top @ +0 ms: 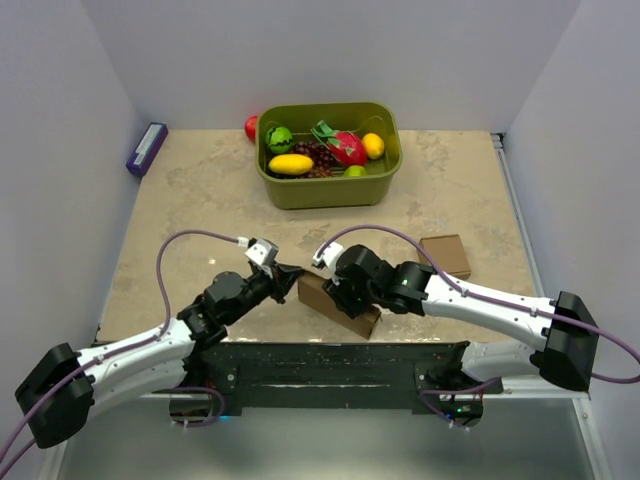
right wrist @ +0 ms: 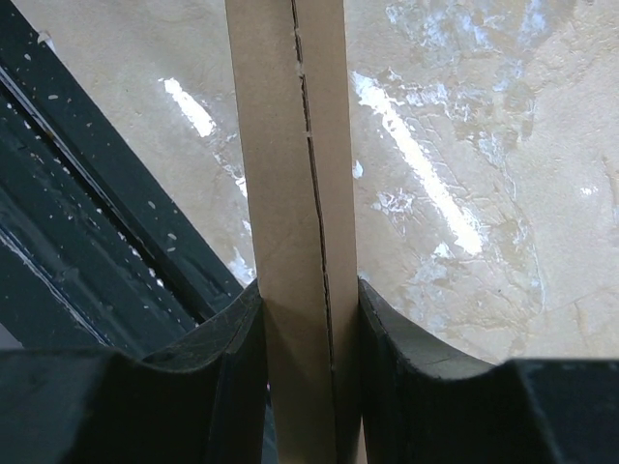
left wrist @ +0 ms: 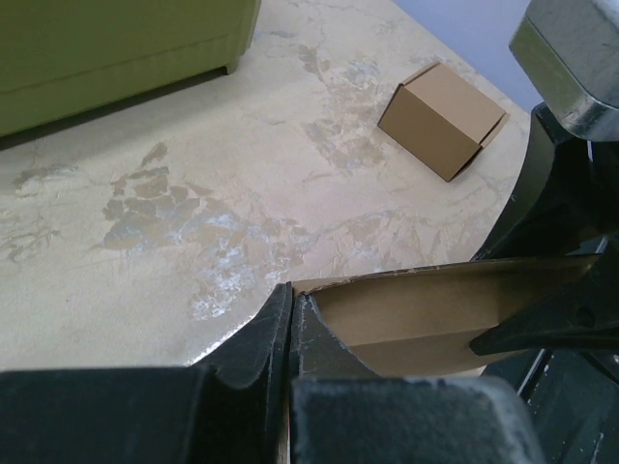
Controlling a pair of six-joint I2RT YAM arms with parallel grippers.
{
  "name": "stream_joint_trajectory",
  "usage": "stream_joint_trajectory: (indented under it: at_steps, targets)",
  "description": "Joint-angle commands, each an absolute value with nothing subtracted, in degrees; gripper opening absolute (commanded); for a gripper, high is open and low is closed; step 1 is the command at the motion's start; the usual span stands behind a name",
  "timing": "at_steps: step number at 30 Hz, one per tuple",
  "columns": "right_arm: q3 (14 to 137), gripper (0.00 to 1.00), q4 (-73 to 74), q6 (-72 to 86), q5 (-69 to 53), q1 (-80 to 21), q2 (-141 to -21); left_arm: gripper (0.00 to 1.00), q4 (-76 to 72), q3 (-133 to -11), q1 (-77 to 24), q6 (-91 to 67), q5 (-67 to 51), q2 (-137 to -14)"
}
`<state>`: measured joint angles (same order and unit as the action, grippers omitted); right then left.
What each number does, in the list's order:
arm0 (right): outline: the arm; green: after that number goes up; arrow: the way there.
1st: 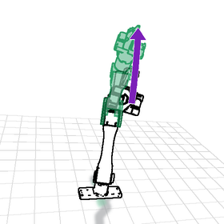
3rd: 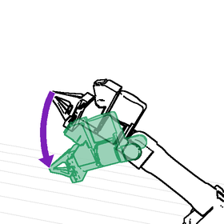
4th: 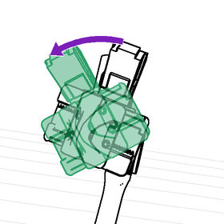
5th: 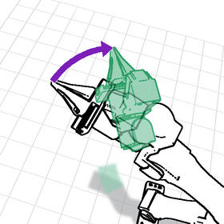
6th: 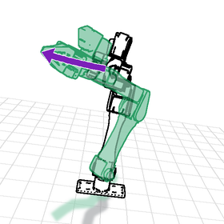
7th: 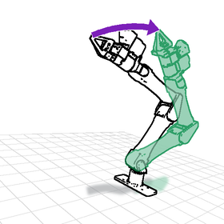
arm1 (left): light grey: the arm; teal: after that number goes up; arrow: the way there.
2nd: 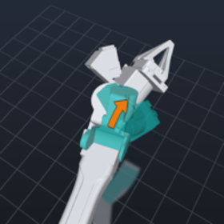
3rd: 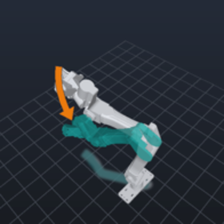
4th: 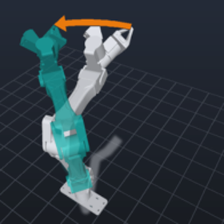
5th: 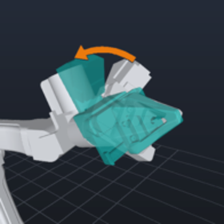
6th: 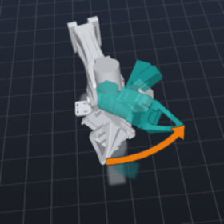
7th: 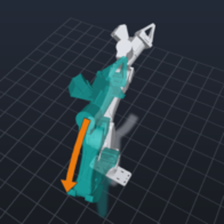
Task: Fold the paper box
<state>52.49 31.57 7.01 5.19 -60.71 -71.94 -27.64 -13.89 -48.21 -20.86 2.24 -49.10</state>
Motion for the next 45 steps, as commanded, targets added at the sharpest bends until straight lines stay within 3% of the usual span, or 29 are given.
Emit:
stream_joint_trajectory:
  at_steps: [1, 6, 7, 10, 15, 23, 28, 32, 45]
  targets:
    - [54.2, 0.24, 28.8, 8.4, 13.5, -59.4, -71.3, 0.0, -20.9, -11.0, -51.4, -19.4, 7.0, -50.3]
    - [56.2, 0.43, 31.1, 12.6, 13.9, -59.4, -69.9, 0.0, -17.9, -13.4, -54.8, -20.2, 14.5, -53.2]
    - [56.4, 0.54, 31.5, 13.6, 14.0, -59.4, -69.4, 0.0, -16.6, -14.7, -55.5, -20.5, 15.3, -54.3]
    - [57.5, 0.67, 33.3, 17.7, 14.3, -59.4, -67.9, 0.0, -14.3, -17.0, -56.8, -21.4, 18.2, -56.1]
    - [58.9, 0.75, 39.2, 23.8, 16.1, -59.4, -64.0, 0.0, -10.9, -20.5, -59.0, -21.4, 22.2, -58.6]
    - [60.9, 0.7, 57.3, 37.3, 21.1, -59.4, -56.9, 0.0, -9.3, -22.1, -61.8, -22.0, 25.1, -60.0]
    - [60.0, 0.55, 62.7, 42.3, 20.0, -59.4, -55.1, 0.0, -8.5, -22.1, -62.9, -22.8, 27.2, -59.4]
    - [57.8, 0.47, 61.9, 44.6, 17.2, -59.4, -53.7, 0.0, -8.4, -21.6, -63.7, -23.7, 28.3, -58.7]
    - [51.0, 0.34, 57.4, 50.6, 20.0, -59.4, -50.4, 0.0, -8.8, -21.2, -67.2, -24.5, 31.3, -57.9]
